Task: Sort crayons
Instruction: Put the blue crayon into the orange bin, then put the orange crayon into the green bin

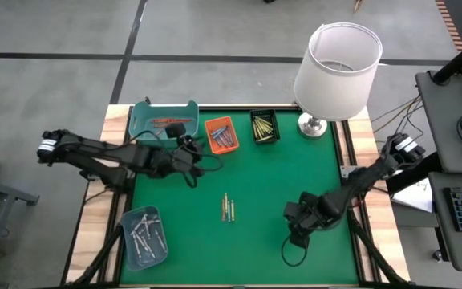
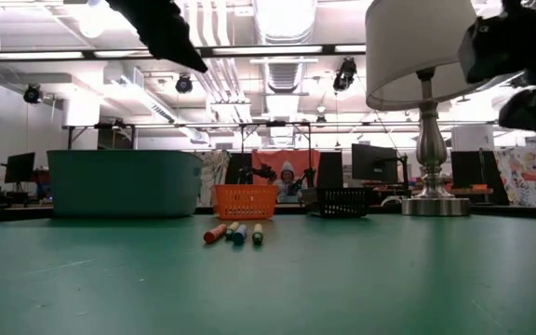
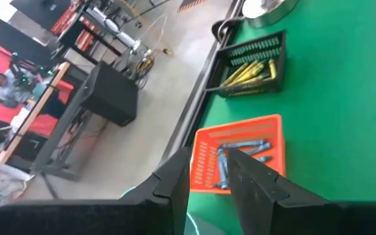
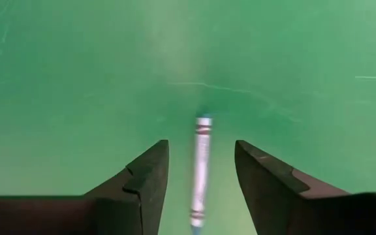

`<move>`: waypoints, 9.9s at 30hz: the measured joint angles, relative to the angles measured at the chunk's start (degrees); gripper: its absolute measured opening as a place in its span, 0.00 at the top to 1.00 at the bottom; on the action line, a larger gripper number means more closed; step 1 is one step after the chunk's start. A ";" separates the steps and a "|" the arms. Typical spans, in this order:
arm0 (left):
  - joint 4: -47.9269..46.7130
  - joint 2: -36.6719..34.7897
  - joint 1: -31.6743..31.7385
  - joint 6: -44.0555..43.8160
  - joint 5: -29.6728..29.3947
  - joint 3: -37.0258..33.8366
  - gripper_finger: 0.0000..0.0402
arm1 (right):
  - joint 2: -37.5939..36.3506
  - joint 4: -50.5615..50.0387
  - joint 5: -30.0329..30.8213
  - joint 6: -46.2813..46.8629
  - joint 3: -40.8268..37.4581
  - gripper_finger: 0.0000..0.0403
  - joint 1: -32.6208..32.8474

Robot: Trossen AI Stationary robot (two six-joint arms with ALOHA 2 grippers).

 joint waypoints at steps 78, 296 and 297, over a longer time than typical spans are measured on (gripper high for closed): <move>21.75 -19.90 4.14 5.55 15.98 -18.40 0.79 | 7.58 33.64 46.30 -29.06 6.49 0.97 -46.18; -19.46 35.37 -21.75 -82.11 23.65 10.40 1.00 | 6.53 28.46 16.96 -50.74 -1.88 0.85 -14.54; -20.06 34.80 -21.74 -81.78 23.40 10.40 1.00 | 6.53 28.46 16.96 -50.91 -1.88 0.85 -14.54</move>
